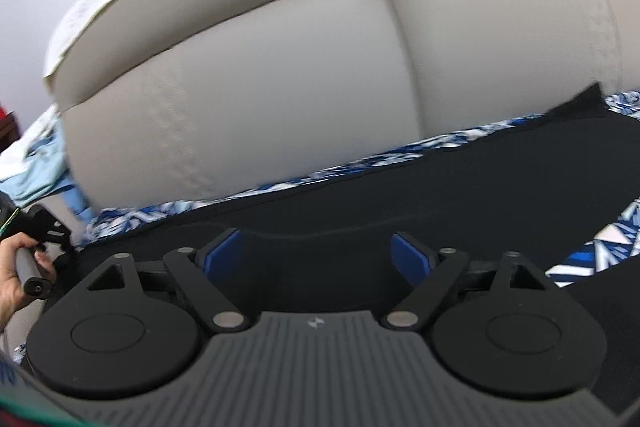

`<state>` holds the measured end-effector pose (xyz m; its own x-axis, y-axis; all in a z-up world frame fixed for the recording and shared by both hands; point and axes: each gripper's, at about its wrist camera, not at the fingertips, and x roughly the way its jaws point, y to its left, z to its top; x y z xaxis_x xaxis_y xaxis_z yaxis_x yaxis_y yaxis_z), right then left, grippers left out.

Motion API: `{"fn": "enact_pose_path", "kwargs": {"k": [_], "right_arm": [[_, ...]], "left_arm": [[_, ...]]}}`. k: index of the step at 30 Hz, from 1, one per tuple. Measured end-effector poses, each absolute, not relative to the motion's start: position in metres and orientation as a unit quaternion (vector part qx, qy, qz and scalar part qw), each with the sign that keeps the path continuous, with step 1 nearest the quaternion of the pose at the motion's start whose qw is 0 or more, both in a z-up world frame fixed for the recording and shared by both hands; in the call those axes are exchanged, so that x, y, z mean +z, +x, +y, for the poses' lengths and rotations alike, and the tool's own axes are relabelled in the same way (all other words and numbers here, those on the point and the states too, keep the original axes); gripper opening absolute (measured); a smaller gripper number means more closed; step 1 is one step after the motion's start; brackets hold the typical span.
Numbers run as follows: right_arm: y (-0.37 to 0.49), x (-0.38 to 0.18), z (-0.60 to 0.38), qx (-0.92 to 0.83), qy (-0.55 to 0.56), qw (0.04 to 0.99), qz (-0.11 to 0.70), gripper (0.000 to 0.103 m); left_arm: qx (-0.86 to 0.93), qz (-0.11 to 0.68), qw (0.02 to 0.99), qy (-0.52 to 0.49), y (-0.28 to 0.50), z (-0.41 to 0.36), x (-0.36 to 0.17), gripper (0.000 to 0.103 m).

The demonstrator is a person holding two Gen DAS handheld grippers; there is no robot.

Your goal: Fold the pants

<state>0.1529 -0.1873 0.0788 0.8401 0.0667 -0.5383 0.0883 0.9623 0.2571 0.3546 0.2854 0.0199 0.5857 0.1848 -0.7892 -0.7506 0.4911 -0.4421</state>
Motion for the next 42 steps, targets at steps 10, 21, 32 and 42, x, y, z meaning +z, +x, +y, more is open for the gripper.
{"fn": "enact_pose_path", "kwargs": {"k": [10, 21, 32, 42], "right_arm": [[0.147, 0.08, -0.114, 0.123, 0.218, 0.92, 0.302, 0.069], [0.146, 0.031, -0.013, 0.225, 0.347, 0.831, 0.372, 0.059], [0.169, 0.007, 0.027, 0.189, 0.389, 0.832, 0.347, 0.058], [0.161, 0.01, 0.03, 0.164, 0.345, 0.866, 0.324, 0.009]], "left_arm": [[0.168, 0.271, 0.883, -0.344, 0.232, 0.262, 0.07, 0.005], [0.119, 0.188, 0.907, -0.358, 0.107, 0.26, 0.053, 0.004], [0.084, 0.203, 0.9, -0.375, 0.078, 0.272, 0.037, 0.004], [0.036, 0.225, 0.897, -0.38, 0.046, 0.275, 0.027, 0.015]]}}
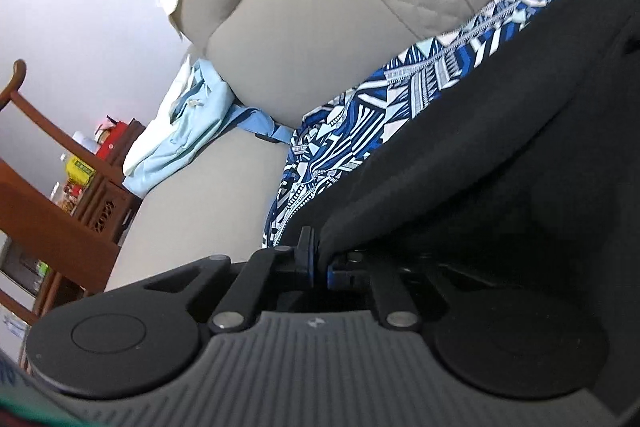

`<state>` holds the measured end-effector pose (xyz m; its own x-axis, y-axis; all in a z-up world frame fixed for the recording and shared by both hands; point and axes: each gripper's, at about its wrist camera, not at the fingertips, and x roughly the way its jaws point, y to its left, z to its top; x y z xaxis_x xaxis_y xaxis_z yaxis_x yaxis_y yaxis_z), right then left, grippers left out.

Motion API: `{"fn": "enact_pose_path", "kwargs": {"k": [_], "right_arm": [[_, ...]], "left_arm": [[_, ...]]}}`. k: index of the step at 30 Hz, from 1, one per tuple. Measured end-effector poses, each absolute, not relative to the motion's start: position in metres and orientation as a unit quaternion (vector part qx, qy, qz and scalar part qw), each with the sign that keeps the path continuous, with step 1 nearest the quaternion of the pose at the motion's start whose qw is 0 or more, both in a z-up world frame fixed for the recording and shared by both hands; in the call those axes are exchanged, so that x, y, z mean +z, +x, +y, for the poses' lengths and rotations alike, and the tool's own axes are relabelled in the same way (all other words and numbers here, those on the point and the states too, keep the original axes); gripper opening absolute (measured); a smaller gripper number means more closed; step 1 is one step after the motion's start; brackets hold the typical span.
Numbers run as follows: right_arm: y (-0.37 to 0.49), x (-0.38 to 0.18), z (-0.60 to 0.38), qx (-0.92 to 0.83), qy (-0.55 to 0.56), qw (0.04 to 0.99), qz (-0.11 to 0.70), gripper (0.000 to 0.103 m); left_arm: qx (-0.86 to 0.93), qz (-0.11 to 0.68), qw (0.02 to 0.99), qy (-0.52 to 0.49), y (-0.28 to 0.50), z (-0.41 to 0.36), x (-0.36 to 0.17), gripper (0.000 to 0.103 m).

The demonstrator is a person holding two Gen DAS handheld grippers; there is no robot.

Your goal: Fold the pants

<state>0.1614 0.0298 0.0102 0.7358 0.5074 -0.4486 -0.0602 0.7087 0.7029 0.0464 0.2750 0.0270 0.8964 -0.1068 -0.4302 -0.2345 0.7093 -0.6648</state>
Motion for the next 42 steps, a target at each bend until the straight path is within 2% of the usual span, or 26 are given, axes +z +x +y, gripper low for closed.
{"fn": "enact_pose_path", "kwargs": {"k": [1, 3, 4, 11, 14, 19, 22, 23, 24, 25, 28, 32, 34, 39, 42], "right_arm": [[0.155, 0.013, 0.028, 0.161, 0.345, 0.868, 0.319, 0.008], [0.147, 0.019, 0.025, 0.158, 0.345, 0.871, 0.311, 0.007], [0.142, 0.023, 0.025, 0.155, 0.342, 0.875, 0.305, 0.006], [0.112, 0.046, 0.032, 0.156, 0.314, 0.894, 0.279, 0.006], [0.098, 0.056, 0.036, 0.156, 0.301, 0.901, 0.272, 0.006], [0.063, 0.052, 0.04, 0.136, 0.287, 0.912, 0.26, 0.005], [0.048, 0.044, 0.043, 0.12, 0.289, 0.914, 0.257, 0.006], [0.044, 0.041, 0.045, 0.115, 0.286, 0.916, 0.256, 0.006], [0.041, 0.038, 0.048, 0.111, 0.278, 0.92, 0.253, 0.006], [0.039, 0.035, 0.05, 0.11, 0.271, 0.922, 0.255, 0.006], [0.035, 0.025, 0.056, 0.107, 0.26, 0.923, 0.265, 0.011], [0.033, 0.012, 0.054, 0.066, 0.26, 0.929, 0.254, 0.035], [0.034, 0.008, 0.045, 0.029, 0.267, 0.934, 0.236, 0.039], [0.052, 0.001, -0.008, -0.069, 0.321, 0.92, 0.214, 0.041], [0.06, 0.0, -0.053, -0.138, 0.351, 0.903, 0.205, 0.048]], "left_arm": [[0.025, 0.222, 0.895, -0.386, 0.041, 0.276, 0.026, 0.018], [0.008, 0.226, 0.893, -0.39, 0.036, 0.279, 0.024, 0.045], [0.001, 0.227, 0.889, -0.397, 0.034, 0.28, 0.023, 0.048], [-0.041, 0.266, 0.825, -0.497, 0.037, 0.297, -0.004, 0.054], [-0.058, 0.263, 0.802, -0.533, 0.045, 0.303, -0.015, 0.068], [-0.001, 0.249, 0.789, -0.562, 0.049, 0.314, -0.03, 0.069], [0.016, 0.232, 0.787, -0.571, 0.046, 0.318, -0.034, 0.064], [0.03, 0.229, 0.795, -0.561, 0.044, 0.318, -0.032, 0.047], [0.047, 0.226, 0.808, -0.541, 0.043, 0.317, -0.029, 0.02], [0.065, 0.228, 0.826, -0.512, 0.043, 0.315, -0.025, 0.016], [0.097, 0.221, 0.853, -0.463, 0.042, 0.312, -0.015, 0.013], [0.133, 0.199, 0.875, -0.422, 0.038, 0.308, -0.002, 0.01], [0.15, 0.187, 0.883, -0.405, 0.035, 0.309, 0.005, 0.01], [0.154, 0.192, 0.881, -0.405, 0.035, 0.31, 0.005, 0.01], [0.158, 0.199, 0.879, -0.404, 0.035, 0.31, 0.001, 0.01]]}}
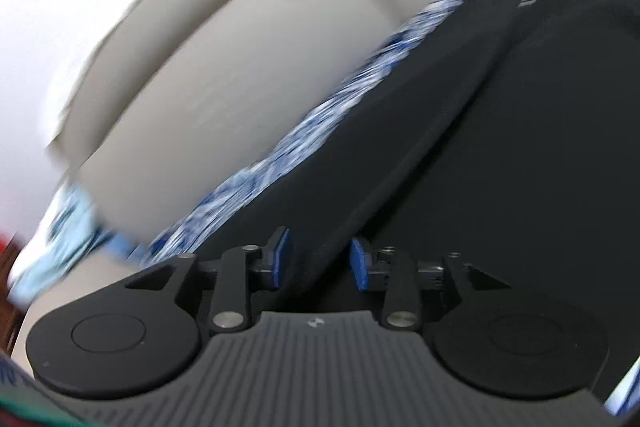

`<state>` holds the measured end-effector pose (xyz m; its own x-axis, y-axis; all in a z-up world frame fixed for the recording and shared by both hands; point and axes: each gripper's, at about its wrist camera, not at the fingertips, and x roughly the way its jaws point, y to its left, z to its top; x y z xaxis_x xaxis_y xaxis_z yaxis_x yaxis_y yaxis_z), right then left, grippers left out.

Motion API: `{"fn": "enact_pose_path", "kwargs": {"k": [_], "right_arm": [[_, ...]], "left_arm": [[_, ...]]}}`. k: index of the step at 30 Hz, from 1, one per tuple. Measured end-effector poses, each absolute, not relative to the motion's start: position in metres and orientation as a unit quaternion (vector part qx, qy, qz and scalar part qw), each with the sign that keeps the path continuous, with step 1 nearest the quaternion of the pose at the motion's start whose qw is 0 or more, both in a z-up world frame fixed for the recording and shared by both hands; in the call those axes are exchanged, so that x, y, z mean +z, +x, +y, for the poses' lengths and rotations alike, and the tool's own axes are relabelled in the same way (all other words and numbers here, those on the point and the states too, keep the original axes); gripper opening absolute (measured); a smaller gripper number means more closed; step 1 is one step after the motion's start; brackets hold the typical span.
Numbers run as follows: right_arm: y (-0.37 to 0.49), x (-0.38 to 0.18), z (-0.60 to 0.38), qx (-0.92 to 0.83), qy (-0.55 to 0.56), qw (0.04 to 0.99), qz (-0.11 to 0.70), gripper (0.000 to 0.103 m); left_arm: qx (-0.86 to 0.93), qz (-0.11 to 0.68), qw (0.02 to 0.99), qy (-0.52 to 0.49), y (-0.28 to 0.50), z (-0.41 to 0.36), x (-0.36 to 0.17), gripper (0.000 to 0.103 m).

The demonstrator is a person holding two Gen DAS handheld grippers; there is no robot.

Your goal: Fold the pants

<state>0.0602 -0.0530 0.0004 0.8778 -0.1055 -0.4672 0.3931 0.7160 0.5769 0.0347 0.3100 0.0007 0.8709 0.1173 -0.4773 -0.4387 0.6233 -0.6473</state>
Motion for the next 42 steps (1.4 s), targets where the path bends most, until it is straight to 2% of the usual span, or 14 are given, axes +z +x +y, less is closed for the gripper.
{"fn": "enact_pose_path", "kwargs": {"k": [1, 11, 12, 13, 14, 15, 16, 24, 34, 37, 39, 40, 42], "right_arm": [[0.062, 0.0, -0.068, -0.153, 0.361, 0.898, 0.2, 0.055], [0.095, 0.005, -0.179, -0.209, 0.37, 0.888, 0.177, 0.053], [0.098, 0.006, -0.187, -0.214, 0.366, 0.888, 0.175, 0.048], [0.102, 0.005, -0.193, -0.214, 0.361, 0.889, 0.182, 0.038], [0.107, 0.003, -0.197, -0.217, 0.357, 0.889, 0.191, 0.013], [0.11, 0.002, -0.204, -0.214, 0.358, 0.887, 0.197, 0.006], [0.112, 0.002, -0.209, -0.203, 0.363, 0.887, 0.198, 0.005], [0.052, 0.033, -0.196, -0.204, 0.256, 0.93, 0.169, 0.005], [-0.059, -0.003, -0.18, -0.219, 0.243, 0.927, 0.185, 0.005], [-0.061, -0.009, -0.183, -0.225, 0.242, 0.925, 0.184, 0.012], [-0.058, -0.01, -0.197, -0.236, 0.263, 0.919, 0.175, 0.026], [-0.054, -0.011, -0.205, -0.24, 0.275, 0.916, 0.168, 0.029], [-0.045, -0.009, -0.221, -0.25, 0.284, 0.912, 0.161, 0.028]], "left_arm": [[0.16, 0.2, 0.878, -0.405, 0.035, 0.31, 0.0, 0.01], [0.17, 0.208, 0.871, -0.412, 0.044, 0.313, -0.005, 0.01], [0.171, 0.209, 0.869, -0.413, 0.045, 0.314, -0.006, 0.01], [0.173, 0.211, 0.868, -0.415, 0.046, 0.314, -0.006, 0.01], [0.174, 0.213, 0.867, -0.416, 0.047, 0.314, -0.007, 0.01], [0.173, 0.215, 0.866, -0.417, 0.048, 0.314, -0.007, 0.011], [0.173, 0.215, 0.866, -0.417, 0.049, 0.313, -0.006, 0.011], [0.177, 0.212, 0.879, -0.389, 0.045, 0.307, 0.001, 0.011], [0.203, 0.238, 0.884, -0.348, 0.029, 0.309, -0.004, 0.011], [0.21, 0.246, 0.881, -0.345, 0.029, 0.311, -0.008, 0.011], [0.214, 0.247, 0.883, -0.338, 0.03, 0.311, -0.009, 0.011], [0.216, 0.248, 0.884, -0.332, 0.031, 0.31, -0.01, 0.011], [0.219, 0.249, 0.885, -0.326, 0.031, 0.308, -0.012, 0.012]]}}
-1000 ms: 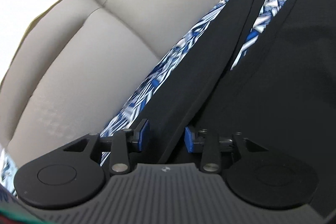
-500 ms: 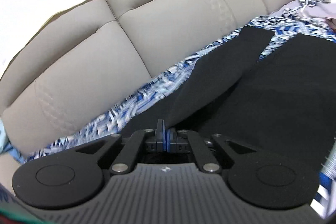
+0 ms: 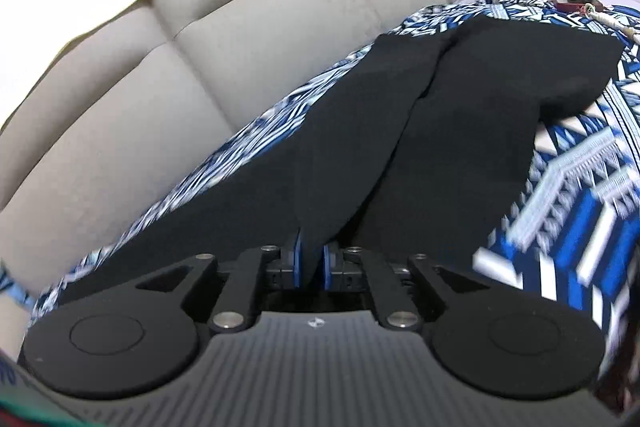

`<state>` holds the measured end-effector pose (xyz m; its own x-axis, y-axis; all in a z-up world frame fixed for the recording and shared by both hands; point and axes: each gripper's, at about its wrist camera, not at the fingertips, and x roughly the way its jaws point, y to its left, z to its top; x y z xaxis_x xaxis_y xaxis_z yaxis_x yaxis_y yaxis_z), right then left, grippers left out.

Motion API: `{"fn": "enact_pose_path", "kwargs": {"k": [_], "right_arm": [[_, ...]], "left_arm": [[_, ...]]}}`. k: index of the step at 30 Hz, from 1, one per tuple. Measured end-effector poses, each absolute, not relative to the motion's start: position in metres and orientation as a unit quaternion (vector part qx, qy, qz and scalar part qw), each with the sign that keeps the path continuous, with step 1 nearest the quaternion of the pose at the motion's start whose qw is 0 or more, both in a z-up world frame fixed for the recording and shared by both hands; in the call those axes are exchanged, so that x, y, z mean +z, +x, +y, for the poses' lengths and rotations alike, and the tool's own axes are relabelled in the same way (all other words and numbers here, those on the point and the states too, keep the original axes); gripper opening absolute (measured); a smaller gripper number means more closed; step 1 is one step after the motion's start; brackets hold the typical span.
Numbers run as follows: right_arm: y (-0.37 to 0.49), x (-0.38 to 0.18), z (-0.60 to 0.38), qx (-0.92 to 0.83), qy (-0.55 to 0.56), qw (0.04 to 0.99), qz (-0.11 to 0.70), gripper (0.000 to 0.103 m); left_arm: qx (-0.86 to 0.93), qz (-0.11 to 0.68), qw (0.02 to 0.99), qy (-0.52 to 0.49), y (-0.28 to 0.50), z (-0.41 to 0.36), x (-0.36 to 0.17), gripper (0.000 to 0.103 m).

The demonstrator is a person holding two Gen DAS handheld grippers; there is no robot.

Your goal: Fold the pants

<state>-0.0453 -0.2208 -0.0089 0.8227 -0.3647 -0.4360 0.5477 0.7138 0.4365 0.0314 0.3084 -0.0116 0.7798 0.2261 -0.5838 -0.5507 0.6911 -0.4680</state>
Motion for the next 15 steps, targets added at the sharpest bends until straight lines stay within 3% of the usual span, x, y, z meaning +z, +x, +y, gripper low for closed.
{"fn": "enact_pose_path", "kwargs": {"k": [15], "right_arm": [[0.037, 0.015, -0.403, -0.314, 0.361, 0.86, 0.178, 0.027]], "left_arm": [[0.223, 0.244, 0.894, -0.302, 0.034, 0.304, -0.017, 0.016]]}}
